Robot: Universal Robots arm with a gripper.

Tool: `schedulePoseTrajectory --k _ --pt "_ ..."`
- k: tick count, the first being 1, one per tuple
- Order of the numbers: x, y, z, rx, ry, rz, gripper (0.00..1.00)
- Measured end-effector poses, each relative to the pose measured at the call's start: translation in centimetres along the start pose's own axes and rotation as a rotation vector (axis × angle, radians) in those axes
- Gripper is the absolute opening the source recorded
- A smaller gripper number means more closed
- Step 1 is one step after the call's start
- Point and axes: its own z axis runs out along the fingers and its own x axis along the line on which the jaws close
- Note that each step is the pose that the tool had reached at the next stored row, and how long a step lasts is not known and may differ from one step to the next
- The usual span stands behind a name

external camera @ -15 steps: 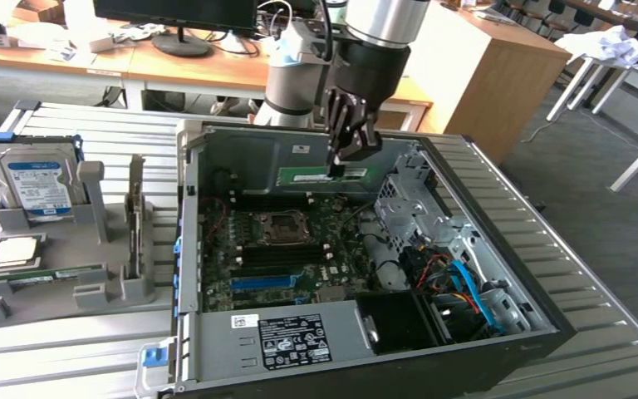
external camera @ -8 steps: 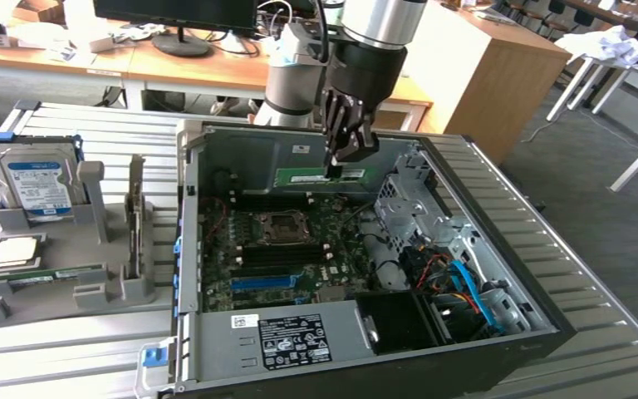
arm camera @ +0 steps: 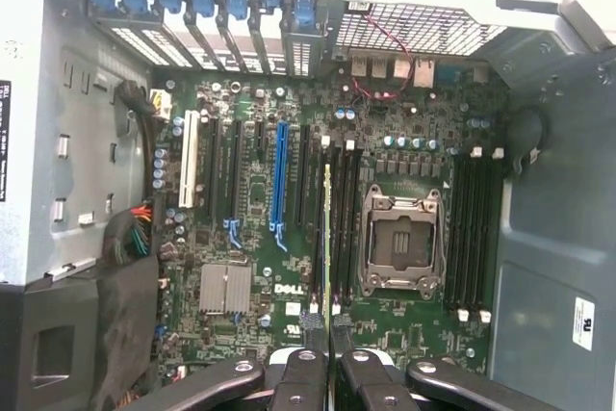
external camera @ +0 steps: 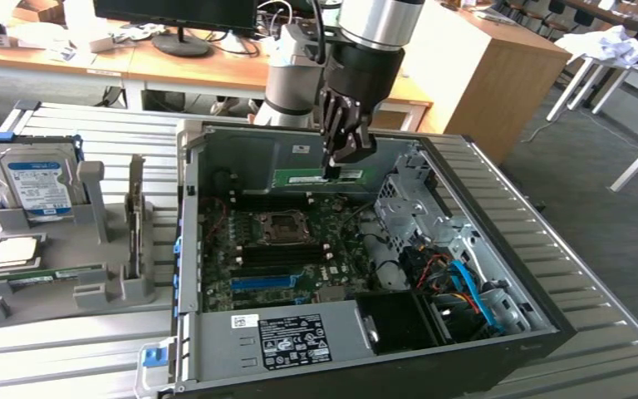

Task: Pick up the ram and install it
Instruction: 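Insert the ram into the slot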

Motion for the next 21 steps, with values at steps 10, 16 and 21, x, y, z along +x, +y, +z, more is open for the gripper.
schedulePoseTrajectory --k 10,16,21 --pt "-0.01 0.21 0.19 0.0 0.0 0.0 0.13" --pt "-0.01 0.22 0.34 0.0 0.0001 0.0 0.13" --pt "-0.01 0.22 0.46 0.0 0.0 0.0 0.13"
